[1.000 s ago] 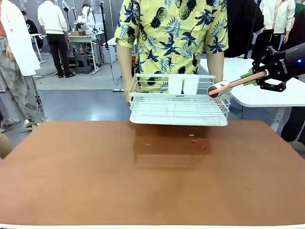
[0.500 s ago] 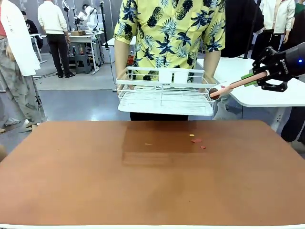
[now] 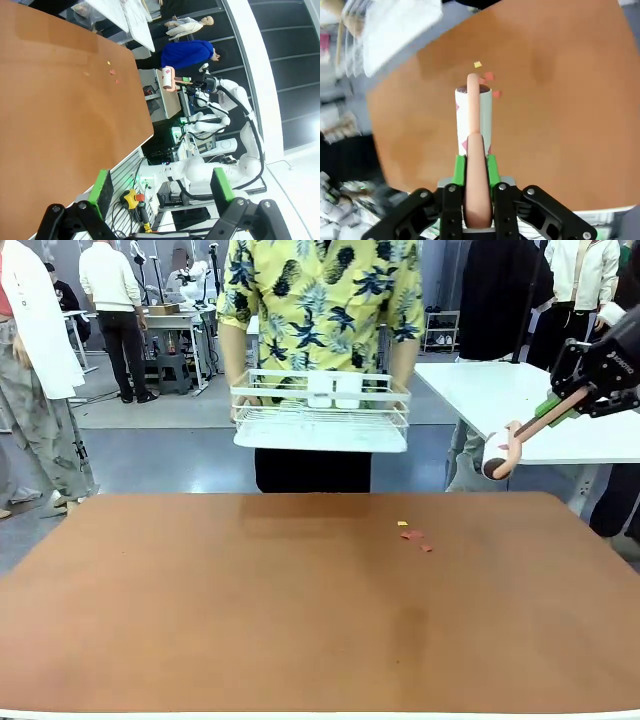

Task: Clean the table.
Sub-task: Clean the table with the Lint Roller when the human lifts the Dish drying rack.

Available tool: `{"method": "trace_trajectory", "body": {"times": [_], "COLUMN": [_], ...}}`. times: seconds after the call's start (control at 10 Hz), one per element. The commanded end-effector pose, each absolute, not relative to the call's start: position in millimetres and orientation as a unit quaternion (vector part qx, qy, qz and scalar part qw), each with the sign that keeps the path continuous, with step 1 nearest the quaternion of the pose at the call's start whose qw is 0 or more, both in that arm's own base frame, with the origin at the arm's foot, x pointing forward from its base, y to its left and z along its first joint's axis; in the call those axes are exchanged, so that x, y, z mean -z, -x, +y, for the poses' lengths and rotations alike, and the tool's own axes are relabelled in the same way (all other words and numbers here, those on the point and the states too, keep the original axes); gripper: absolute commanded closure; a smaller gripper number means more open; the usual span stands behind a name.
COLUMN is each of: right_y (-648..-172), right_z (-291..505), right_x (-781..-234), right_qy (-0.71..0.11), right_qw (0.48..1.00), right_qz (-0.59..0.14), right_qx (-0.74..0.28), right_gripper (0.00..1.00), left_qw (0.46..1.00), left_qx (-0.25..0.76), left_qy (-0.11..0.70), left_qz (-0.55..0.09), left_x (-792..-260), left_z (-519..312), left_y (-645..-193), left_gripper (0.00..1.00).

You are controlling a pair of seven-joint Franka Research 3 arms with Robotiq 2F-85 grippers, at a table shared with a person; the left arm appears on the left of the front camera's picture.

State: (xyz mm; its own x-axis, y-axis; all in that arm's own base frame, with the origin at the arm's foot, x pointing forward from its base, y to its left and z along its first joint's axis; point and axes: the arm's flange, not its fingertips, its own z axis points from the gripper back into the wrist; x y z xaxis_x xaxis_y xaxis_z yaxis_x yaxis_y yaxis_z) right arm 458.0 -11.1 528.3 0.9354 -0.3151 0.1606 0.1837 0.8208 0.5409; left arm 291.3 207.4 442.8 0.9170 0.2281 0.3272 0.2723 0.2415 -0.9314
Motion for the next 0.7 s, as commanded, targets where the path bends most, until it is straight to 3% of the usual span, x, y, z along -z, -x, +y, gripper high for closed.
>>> {"method": "trace_trajectory", "body": {"times": [0.0, 0.3, 0.6], "right_y": [-501.5, -555.1, -552.7], "right_z": [-8.8, -13.3, -6.7], "right_x": [-528.5, -499.2, -483.8], "right_qy": [-0.241, -0.244, -0.245], "right_qw": [0.961, 0.967, 0.967], "right_qz": [-0.13, -0.062, -0.07], "right_qx": [0.044, -0.037, -0.03], "right_gripper": [0.79, 0.79, 0.79], "left_qw": [0.76, 0.76, 0.76], "left_qx": [0.015, 0.015, 0.015], "left_qy": [0.617, 0.617, 0.617], "left_qz": [-0.205, -0.205, -0.205], "left_x": [-446.1, -446.1, -446.1], "left_z": [208.7, 208.7, 208.7], "left_y": [-288.4, -288.4, -288.4], "left_gripper": [0.0, 0.0, 0.0]}}
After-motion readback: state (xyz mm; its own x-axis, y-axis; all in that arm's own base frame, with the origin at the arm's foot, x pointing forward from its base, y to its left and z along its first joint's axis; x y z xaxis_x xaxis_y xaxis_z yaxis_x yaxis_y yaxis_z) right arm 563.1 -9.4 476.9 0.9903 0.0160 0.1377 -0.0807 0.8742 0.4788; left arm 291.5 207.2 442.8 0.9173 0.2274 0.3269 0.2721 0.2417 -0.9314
